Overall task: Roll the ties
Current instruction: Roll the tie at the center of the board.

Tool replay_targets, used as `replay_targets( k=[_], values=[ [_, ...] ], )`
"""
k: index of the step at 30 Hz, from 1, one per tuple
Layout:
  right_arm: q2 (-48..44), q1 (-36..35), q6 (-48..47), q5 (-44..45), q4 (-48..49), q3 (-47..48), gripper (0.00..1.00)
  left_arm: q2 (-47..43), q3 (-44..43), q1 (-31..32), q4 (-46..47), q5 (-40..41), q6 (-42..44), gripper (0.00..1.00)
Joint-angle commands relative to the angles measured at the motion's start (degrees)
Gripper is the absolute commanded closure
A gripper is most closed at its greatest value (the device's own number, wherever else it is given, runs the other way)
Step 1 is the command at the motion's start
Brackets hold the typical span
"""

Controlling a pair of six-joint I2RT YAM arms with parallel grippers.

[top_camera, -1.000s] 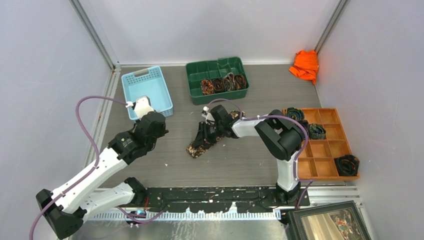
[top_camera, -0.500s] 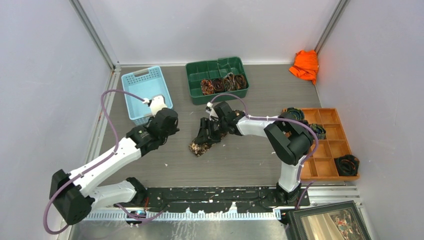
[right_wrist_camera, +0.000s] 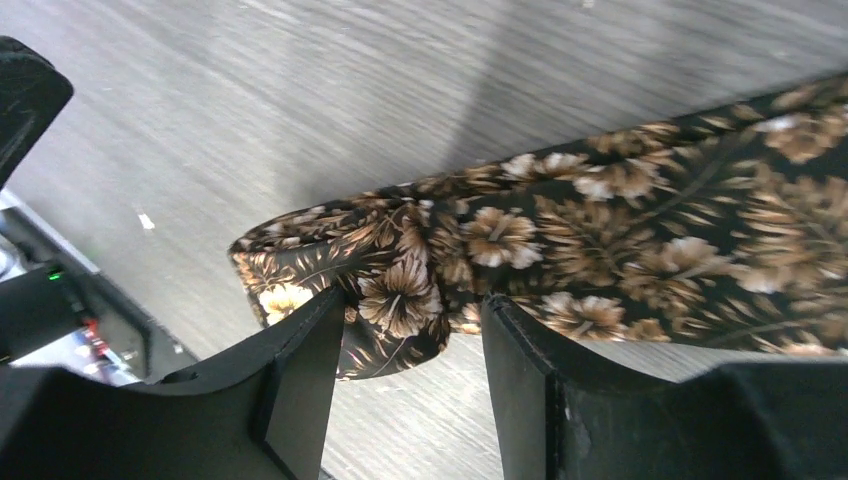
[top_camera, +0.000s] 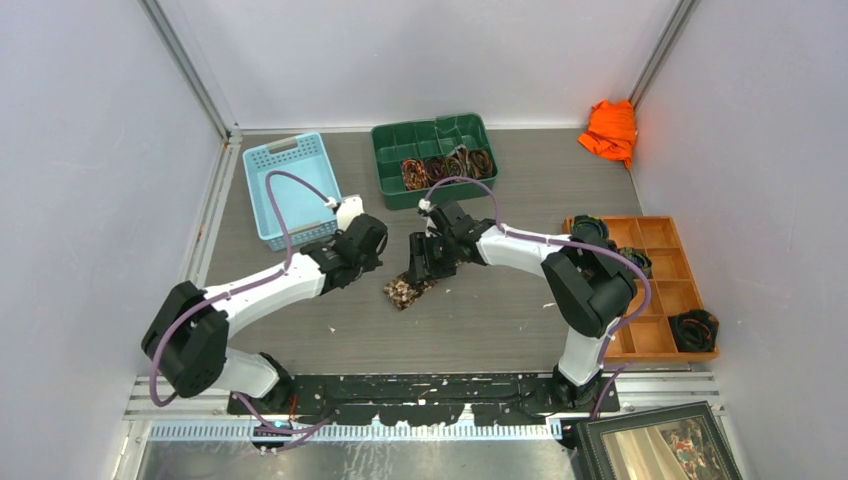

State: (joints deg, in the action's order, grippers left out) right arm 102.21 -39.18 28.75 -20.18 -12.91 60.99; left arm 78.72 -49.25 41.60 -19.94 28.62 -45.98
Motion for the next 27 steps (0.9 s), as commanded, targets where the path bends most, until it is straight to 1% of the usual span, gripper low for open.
replay_targets(
  k=[1,4,7,13,14,16,19,21,22,25,27],
  values=[
    [-2.39,0.3,-4.82,9.4,-5.07,3.16,0.43,2.68,-1.46,-0.03,6.07,-1.01,0.91,1.0],
    [-3.93,0.27,-4.3,9.14,-3.88,2.21,0.44,4.6,-0.94,-0.11,8.63,-1.91,1.8,1.0],
    [-8.44,0.29,-2.56,8.3,-1.58,-0.34,0.44,7.1,-0.18,-0.56,11.82,-3.5,2.12,1.0],
    [-18.22,0.24,2.01,6.94,-0.18,-7.71,0.44,12.24,1.72,-2.1,18.65,-10.59,1.58,1.0],
    [-19.33,0.21,2.73,6.5,-0.28,-8.97,0.46,12.84,2.36,-2.32,19.57,-11.96,1.26,1.0],
    [-20.71,0.24,4.75,3.52,1.26,-11.98,0.62,13.64,3.46,-2.64,22.03,-14.08,0.54,1.0],
    [-20.89,0.14,9.34,-1.34,7.58,-17.97,0.87,14.13,6.09,-2.83,25.46,-17.62,-0.23,1.0],
    [-19.83,0.09,12.13,-3.57,12.07,-21.25,0.97,14.26,7.62,-3.08,27.93,-20.16,-0.66,1.0],
    [-19.01,0.06,13.3,-4.39,15.19,-22.6,0.98,14.32,8.28,-3.1,29.22,-21.39,-0.8,1.0],
    [-15.71,0.04,18.62,-7.66,24.49,-26.34,0.99,14.85,9.59,-3.1,32.37,-24.4,-1.08,1.0],
    [-12.71,-0.03,20.77,-9.11,29.43,-27.52,0.99,14.94,9.72,-3.1,32.72,-25.35,-1.42,1.0]
  ],
)
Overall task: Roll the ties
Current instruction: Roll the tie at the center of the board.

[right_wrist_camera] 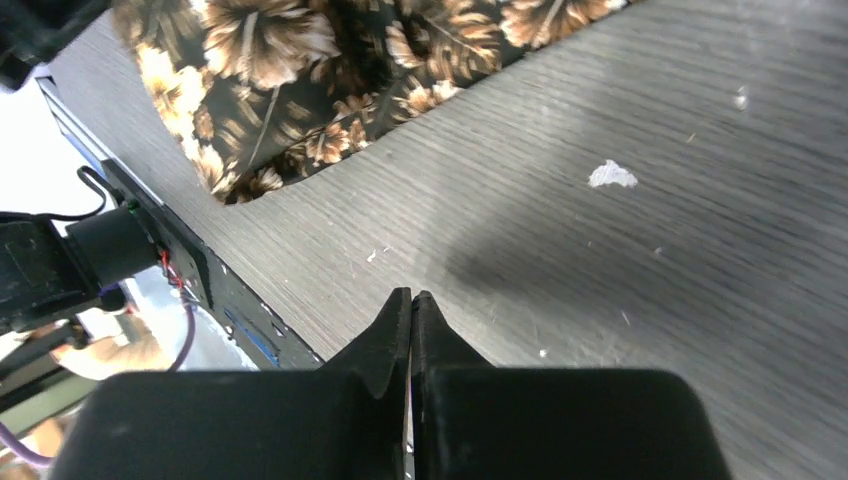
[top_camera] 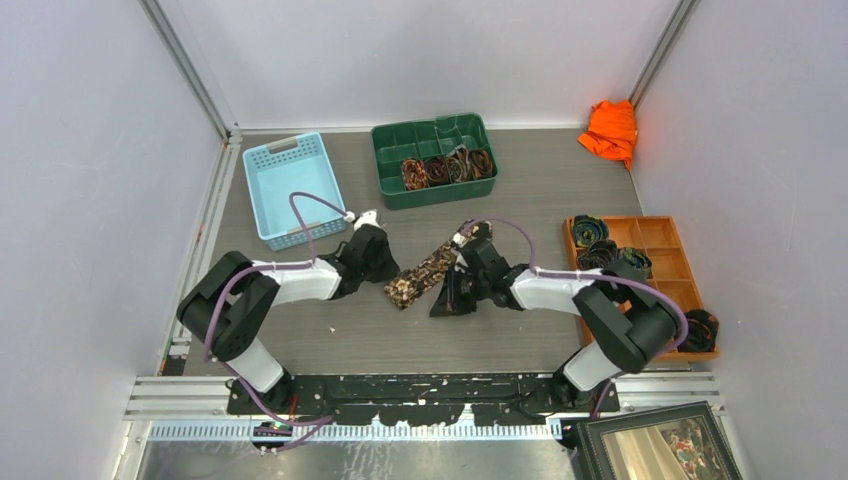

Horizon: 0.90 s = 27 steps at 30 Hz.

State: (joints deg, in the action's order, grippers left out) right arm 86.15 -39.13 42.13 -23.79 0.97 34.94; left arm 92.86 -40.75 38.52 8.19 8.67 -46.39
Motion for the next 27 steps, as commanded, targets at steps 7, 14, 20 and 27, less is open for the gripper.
replay_targets(
  k=[7,14,20,27],
  values=[
    [12.59,-0.79,14.03,-10.2,28.13,-1.05,0.99,-1.74,3.73,0.06,4.2,-6.49,-2.73,1.0],
    [19.13,-2.14,21.02,-12.18,39.12,-0.2,0.99,-2.66,7.43,0.07,5.28,-6.42,-4.31,1.0],
    [21.42,-2.12,23.09,-11.81,40.69,2.94,0.99,-0.25,8.42,0.12,7.72,-7.62,-5.42,1.0],
    [22.56,-2.04,24.7,-11.35,41.65,5.3,0.99,1.09,9.08,0.07,8.56,-7.58,-5.59,1.0]
  ],
)
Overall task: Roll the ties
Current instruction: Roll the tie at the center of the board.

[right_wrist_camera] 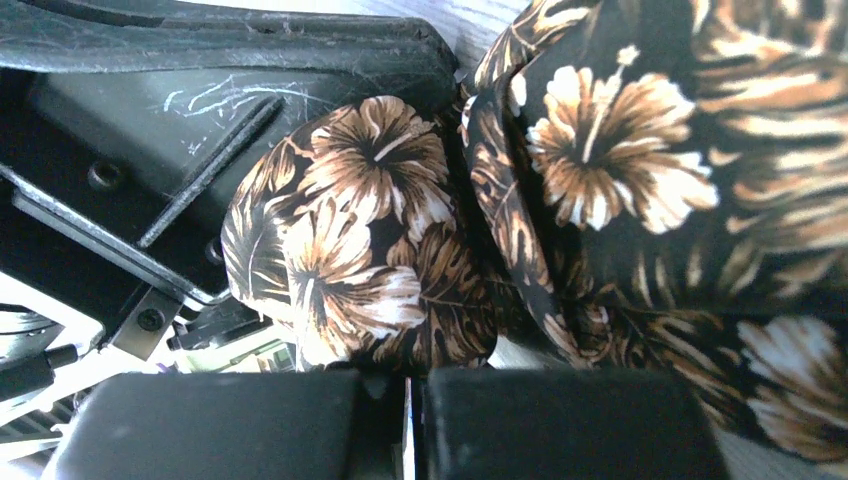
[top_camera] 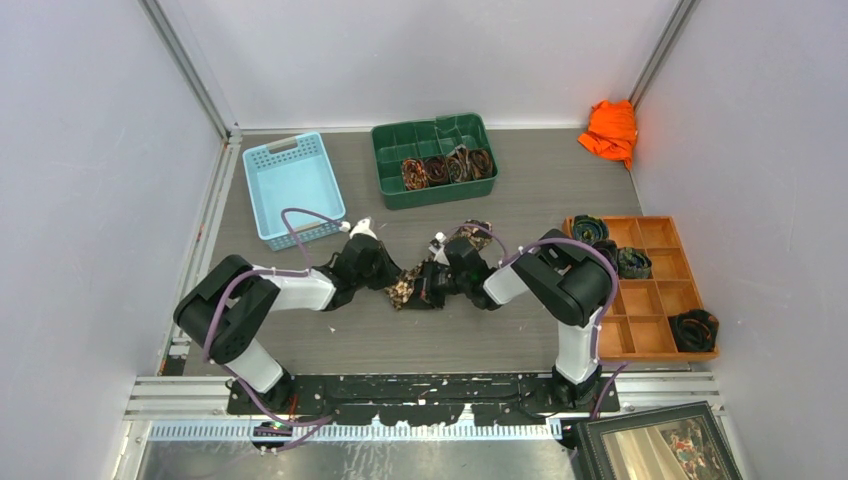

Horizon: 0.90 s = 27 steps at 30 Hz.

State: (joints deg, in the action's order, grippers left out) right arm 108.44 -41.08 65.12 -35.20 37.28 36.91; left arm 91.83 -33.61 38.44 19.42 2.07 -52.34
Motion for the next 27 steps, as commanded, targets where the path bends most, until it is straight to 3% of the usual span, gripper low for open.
replay_targets(
  k=[1,5,11,17,20,27],
  values=[
    [0.25,-0.2,1.47,-0.01,5.1,3.42,0.99,2.11,2.03,0.19,-3.06,-0.44,0.39,1.0],
    [-1.88,-0.14,-0.67,0.27,2.24,2.22,0.98,0.75,-0.3,0.09,-8.85,4.23,1.78,1.0],
    [-12.24,-0.07,-9.78,4.05,-9.74,0.83,0.83,-0.8,-9.05,-1.79,-20.49,11.95,7.21,1.0],
    [-29.11,-0.19,-24.77,14.27,-37.35,5.08,0.43,-2.43,-16.53,-5.95,-25.63,13.65,9.64,1.0],
    [-33.95,-0.26,-30.89,20.14,-47.12,7.73,0.04,-7.35,-19.58,-6.09,-29.49,17.17,10.49,1.0],
    [-32.28,-3.99,-42.19,27.28,-56.73,15.25,0.0,-31.51,-17.23,-6.0,-41.33,26.31,6.09,1.0]
  ],
)
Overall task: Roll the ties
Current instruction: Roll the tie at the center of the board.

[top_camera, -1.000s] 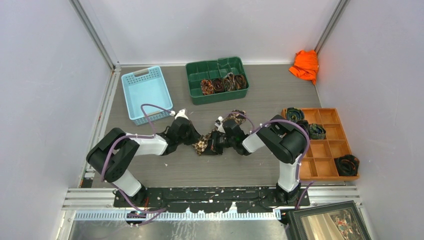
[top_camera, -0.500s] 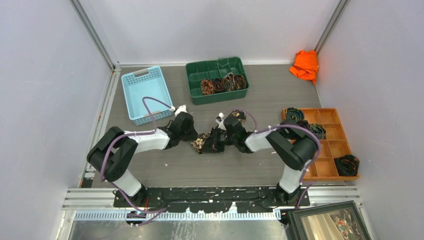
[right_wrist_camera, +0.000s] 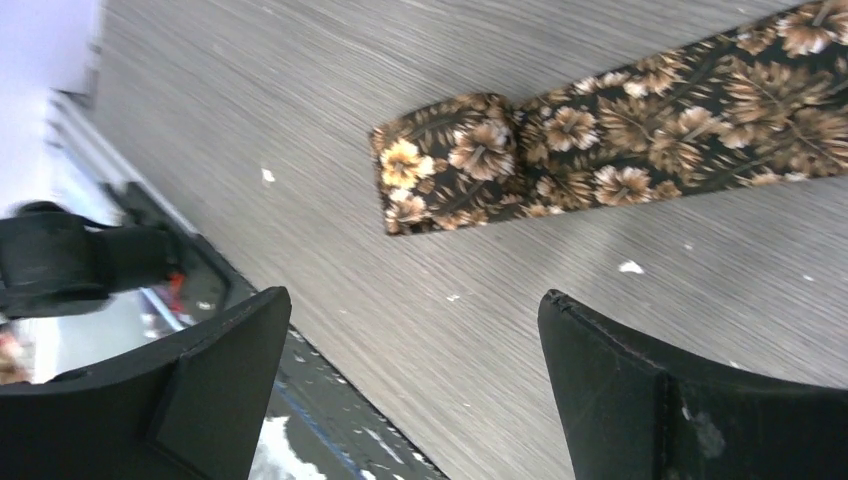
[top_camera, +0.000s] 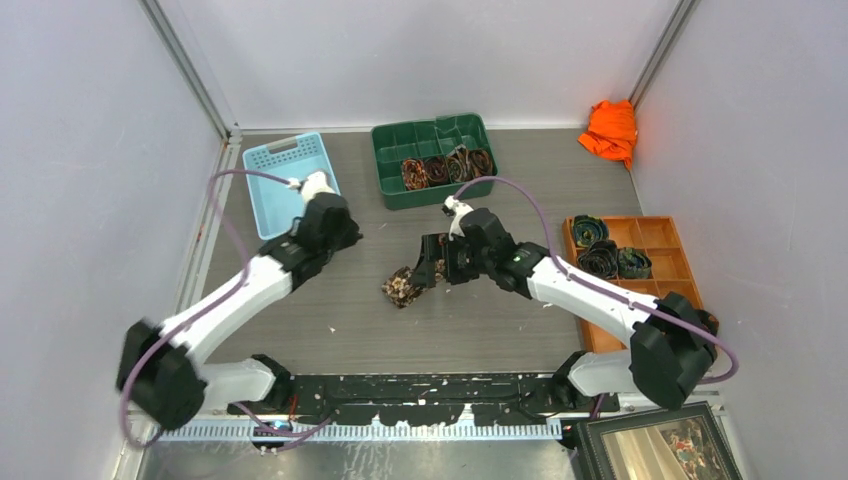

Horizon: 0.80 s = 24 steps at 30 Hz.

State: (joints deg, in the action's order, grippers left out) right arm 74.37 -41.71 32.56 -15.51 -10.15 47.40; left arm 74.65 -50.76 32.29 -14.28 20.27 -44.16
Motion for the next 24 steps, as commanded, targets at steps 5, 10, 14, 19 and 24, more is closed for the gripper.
replay_targets(
  k=[5,10,14,19,24],
  values=[
    [9.21,-14.8,-18.11,23.97,-16.73,15.69,0.0,-33.43,2.05,0.48,-18.6,14.33,-3.85,1.0],
    [17.34,-23.02,-24.95,35.14,-20.15,23.41,0.0,-44.35,0.85,0.56,-29.63,18.91,-4.76,1.0],
    [22.78,-25.97,-28.87,38.74,-20.86,27.49,0.0,-47.04,-0.22,0.57,-34.82,20.75,-5.12,1.0],
    [28.26,-26.49,-32.15,39.75,-19.2,29.95,0.02,-47.99,-0.26,0.58,-37.24,21.51,-5.25,1.0],
    [33.13,-26.49,-33.75,40.38,-18.02,31.82,0.04,-48.18,-0.13,0.57,-37.6,22.17,-4.97,1.0]
  ],
)
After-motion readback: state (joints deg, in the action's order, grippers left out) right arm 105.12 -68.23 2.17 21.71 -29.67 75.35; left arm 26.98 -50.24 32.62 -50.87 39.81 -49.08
